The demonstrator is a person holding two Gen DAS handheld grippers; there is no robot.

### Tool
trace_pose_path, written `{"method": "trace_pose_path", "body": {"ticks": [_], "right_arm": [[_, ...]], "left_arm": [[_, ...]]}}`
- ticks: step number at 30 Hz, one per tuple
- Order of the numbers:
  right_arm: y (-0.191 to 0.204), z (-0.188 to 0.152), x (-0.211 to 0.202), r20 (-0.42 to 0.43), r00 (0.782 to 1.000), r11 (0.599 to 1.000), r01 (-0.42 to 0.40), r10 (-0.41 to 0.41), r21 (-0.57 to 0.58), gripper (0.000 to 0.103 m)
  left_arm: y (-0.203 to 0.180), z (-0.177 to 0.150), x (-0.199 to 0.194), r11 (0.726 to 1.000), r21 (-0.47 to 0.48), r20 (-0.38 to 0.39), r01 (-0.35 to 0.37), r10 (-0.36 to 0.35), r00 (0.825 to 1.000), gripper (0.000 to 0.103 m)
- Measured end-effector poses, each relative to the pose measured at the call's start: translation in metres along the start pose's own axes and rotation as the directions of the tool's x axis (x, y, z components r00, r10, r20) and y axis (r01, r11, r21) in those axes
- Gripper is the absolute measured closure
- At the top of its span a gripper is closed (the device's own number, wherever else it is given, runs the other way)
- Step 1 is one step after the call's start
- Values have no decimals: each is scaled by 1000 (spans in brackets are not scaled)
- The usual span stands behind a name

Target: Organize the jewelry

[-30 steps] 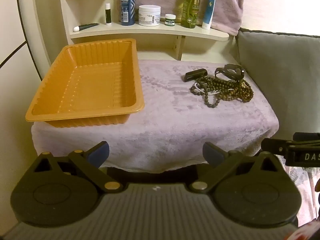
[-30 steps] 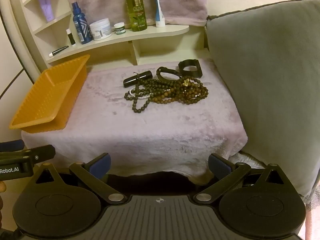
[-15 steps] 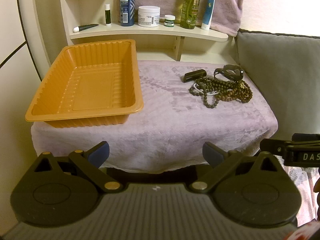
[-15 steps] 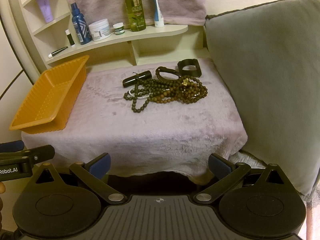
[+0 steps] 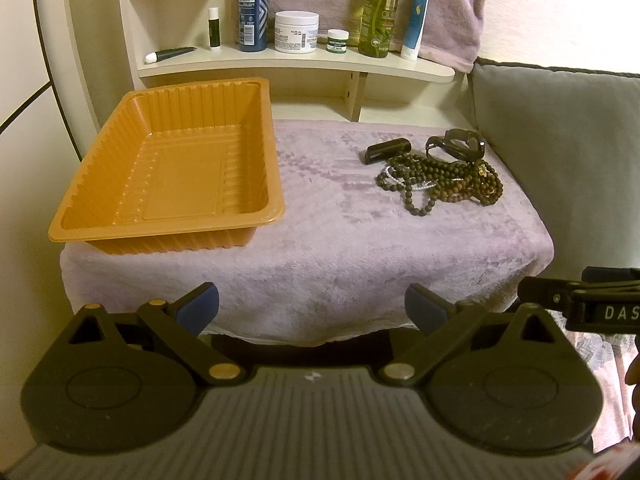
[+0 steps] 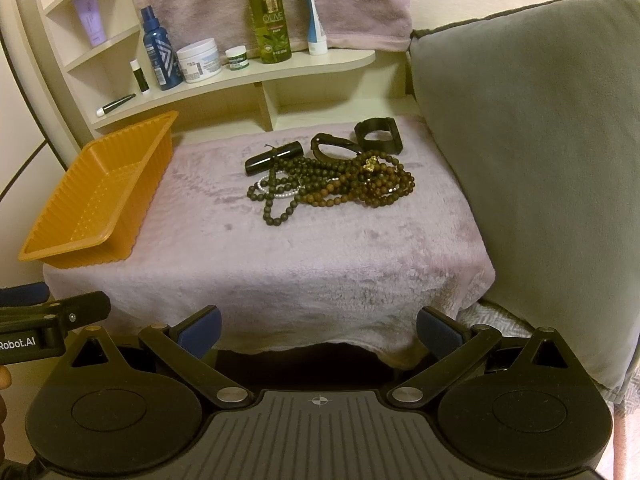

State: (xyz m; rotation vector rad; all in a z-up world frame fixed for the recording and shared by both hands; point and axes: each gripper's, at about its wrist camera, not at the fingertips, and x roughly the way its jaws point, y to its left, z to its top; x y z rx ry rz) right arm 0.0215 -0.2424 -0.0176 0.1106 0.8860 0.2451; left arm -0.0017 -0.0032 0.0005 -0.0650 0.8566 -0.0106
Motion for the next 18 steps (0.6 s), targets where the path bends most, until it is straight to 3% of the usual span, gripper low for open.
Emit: {"method": "trace_pose_path", "body": {"ticks": [18], "right_arm": [[1, 0, -1, -1, 1000, 1000, 0, 0, 2, 0]], "left_arm": [[-1, 0, 0, 1000, 0, 0, 2, -2, 1000, 4]]}}
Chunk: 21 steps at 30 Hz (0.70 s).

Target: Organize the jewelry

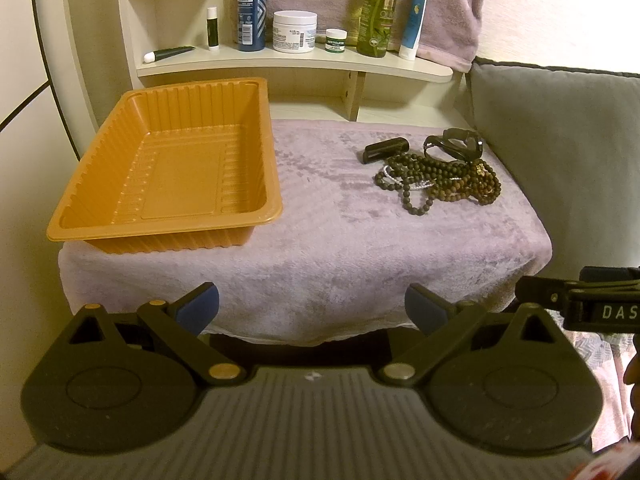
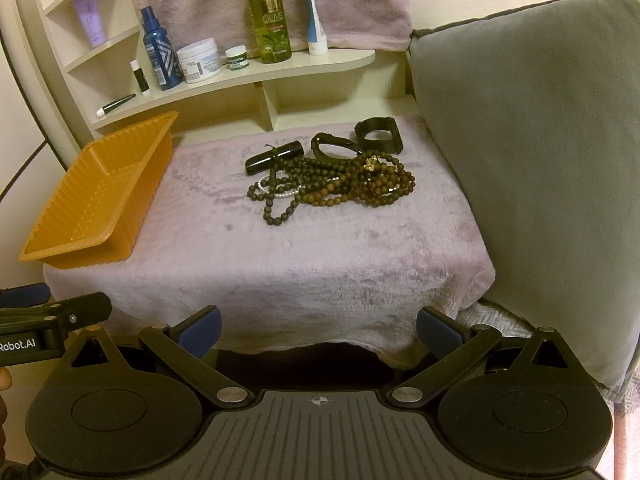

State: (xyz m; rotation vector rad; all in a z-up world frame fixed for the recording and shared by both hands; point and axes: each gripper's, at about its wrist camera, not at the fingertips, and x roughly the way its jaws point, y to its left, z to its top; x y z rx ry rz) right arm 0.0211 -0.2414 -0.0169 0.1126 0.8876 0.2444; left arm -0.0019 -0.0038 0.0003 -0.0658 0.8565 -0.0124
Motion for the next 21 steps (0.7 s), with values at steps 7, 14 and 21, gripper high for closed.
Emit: {"method": "trace_pose_path", "body": {"ticks": [7, 14, 21], "right_arm": [[0, -1, 0, 0, 1000, 1000, -1, 1, 2, 0], [0, -1, 0, 1, 1000, 1000, -1, 1, 2, 0], [0, -1, 0, 1, 1000, 1000, -1, 1, 2, 0]], "left_arm": [[-2, -1, -1, 1000, -2, -1, -1, 1, 1000, 4], [-3, -1, -1, 1000, -3, -1, 1, -1, 1000, 4], [-3, -1, -1, 1000, -4, -1, 1, -1, 1000, 4]]}}
